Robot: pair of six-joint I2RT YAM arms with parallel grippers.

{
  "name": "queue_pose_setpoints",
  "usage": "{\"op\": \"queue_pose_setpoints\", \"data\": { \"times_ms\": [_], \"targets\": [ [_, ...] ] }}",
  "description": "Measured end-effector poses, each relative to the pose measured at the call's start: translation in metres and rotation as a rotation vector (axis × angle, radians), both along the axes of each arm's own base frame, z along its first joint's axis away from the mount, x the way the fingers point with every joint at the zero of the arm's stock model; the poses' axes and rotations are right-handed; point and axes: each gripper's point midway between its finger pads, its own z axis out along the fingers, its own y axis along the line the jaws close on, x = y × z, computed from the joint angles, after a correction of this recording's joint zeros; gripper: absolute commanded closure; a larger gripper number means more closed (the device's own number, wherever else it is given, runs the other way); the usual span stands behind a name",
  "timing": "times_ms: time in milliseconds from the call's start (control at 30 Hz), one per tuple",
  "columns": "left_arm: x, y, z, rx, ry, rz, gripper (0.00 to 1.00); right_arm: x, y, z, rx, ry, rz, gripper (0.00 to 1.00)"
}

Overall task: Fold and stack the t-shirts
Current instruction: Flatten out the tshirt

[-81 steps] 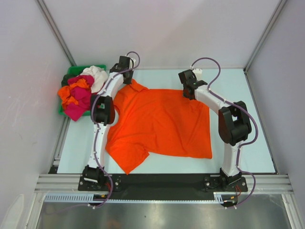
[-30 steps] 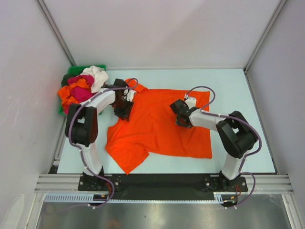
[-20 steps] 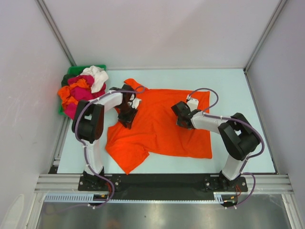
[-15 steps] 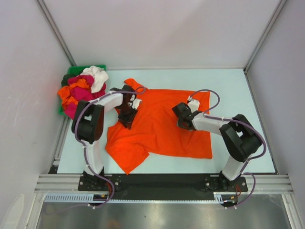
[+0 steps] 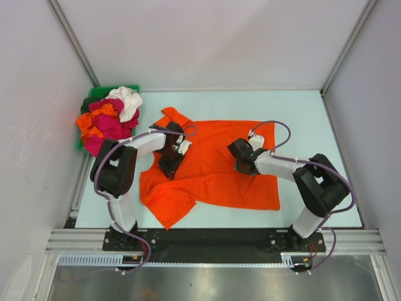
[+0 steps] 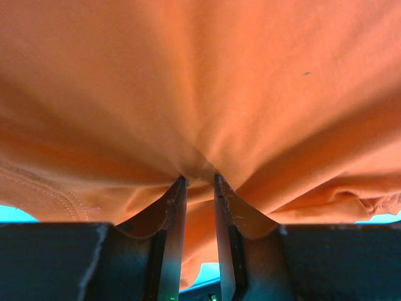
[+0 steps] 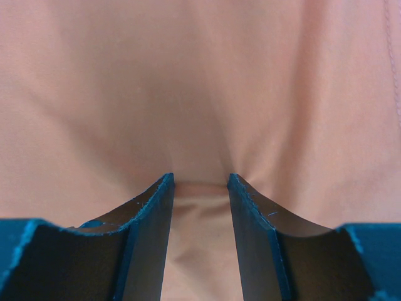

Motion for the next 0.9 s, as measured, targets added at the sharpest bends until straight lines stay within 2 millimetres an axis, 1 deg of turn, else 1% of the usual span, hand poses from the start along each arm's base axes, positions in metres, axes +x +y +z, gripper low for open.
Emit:
{"op": "queue_pose_setpoints", "data": {
  "times_ms": [133, 267, 333, 467, 500, 533, 567, 633, 700, 733, 767, 800, 833, 867, 900],
  "targets": [
    [-0.013, -0.004, 0.000, 0.004, 0.008, -0.030, 0.72, -0.008, -0.004, 0.000, -0.003, 0.019, 0.001, 0.53],
    [-0.018, -0.005, 0.001, 0.007, 0.018, -0.041, 0.73, -0.014, -0.007, -0.001, -0.005, 0.030, -0.002, 0.53],
    [-0.018, -0.006, 0.001, 0.009, 0.023, -0.035, 0.72, -0.015, -0.007, -0.001, -0.008, 0.033, -0.001, 0.51],
    [-0.017, -0.008, 0.006, 0.012, 0.034, -0.020, 0.62, -0.018, -0.010, 0.004, -0.037, 0.064, 0.016, 0.49],
    [-0.014, -0.010, 0.010, 0.013, 0.032, -0.016, 0.62, -0.018, -0.013, 0.007, -0.050, 0.075, 0.020, 0.49],
    [-0.006, -0.014, 0.017, 0.008, 0.018, -0.009, 0.61, -0.014, -0.013, 0.013, -0.064, 0.086, 0.027, 0.49],
    [0.008, -0.020, 0.026, -0.008, -0.015, -0.002, 0.61, -0.003, -0.009, 0.022, -0.065, 0.075, 0.032, 0.48],
    [0.046, -0.032, 0.050, -0.048, -0.105, 0.028, 0.62, 0.030, 0.001, 0.048, -0.046, 0.019, 0.035, 0.48],
    [0.101, -0.042, 0.082, -0.108, -0.248, 0.083, 0.65, 0.069, 0.013, 0.084, -0.014, -0.072, 0.034, 0.48],
    [0.123, -0.042, 0.095, -0.128, -0.303, 0.118, 0.65, 0.085, 0.017, 0.100, -0.002, -0.111, 0.035, 0.48],
    [0.149, -0.038, 0.109, -0.149, -0.365, 0.164, 0.66, 0.101, 0.020, 0.118, 0.010, -0.155, 0.035, 0.48],
    [0.177, -0.029, 0.123, -0.166, -0.429, 0.223, 0.67, 0.113, 0.023, 0.133, 0.018, -0.193, 0.037, 0.48],
    [0.195, -0.021, 0.130, -0.170, -0.469, 0.266, 0.68, 0.123, 0.023, 0.145, 0.021, -0.222, 0.037, 0.48],
    [0.214, -0.009, 0.134, -0.164, -0.500, 0.312, 0.66, 0.130, 0.022, 0.154, 0.018, -0.244, 0.035, 0.48],
    [0.232, 0.004, 0.136, -0.152, -0.531, 0.355, 0.61, 0.135, 0.020, 0.160, 0.011, -0.257, 0.037, 0.48]
  ]
}}
